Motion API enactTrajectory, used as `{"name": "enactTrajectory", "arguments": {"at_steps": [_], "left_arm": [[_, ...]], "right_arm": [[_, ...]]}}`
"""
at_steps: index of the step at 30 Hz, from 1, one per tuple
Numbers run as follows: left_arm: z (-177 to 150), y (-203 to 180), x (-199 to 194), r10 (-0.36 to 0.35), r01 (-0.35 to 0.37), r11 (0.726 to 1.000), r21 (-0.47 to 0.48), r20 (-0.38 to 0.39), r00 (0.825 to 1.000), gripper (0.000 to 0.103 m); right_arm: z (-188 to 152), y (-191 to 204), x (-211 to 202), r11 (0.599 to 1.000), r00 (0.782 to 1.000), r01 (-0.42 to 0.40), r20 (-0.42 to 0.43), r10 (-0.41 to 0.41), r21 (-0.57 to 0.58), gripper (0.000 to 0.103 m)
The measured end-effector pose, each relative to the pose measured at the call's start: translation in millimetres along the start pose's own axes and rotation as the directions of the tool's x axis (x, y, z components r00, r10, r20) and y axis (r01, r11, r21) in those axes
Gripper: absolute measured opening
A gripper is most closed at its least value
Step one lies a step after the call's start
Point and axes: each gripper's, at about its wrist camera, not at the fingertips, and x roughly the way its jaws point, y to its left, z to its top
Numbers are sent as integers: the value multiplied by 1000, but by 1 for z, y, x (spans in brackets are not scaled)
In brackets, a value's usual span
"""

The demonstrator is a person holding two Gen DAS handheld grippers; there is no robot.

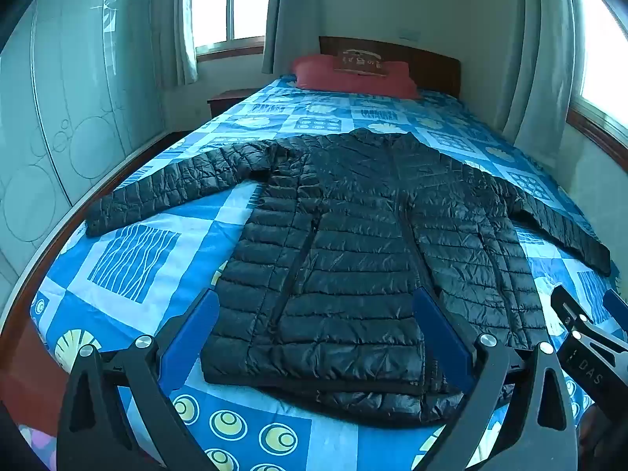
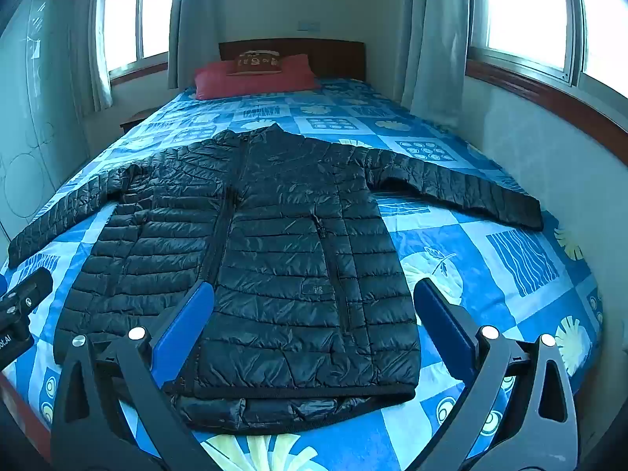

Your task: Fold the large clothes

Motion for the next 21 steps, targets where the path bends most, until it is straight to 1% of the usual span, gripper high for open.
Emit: {"name": "enactTrajectory", "arguments": {"at_steps": [1, 21], "left_arm": [[0, -1, 1, 9, -9, 1000, 10, -9, 1000, 98], [1, -3, -1, 3, -3, 1000, 5, -2, 1000, 98]], "right_arm": [[0, 0, 0, 1000, 1000, 0, 0, 0, 0, 101], [0, -1, -1, 1000, 1000, -5, 0, 5, 5, 101]]}}
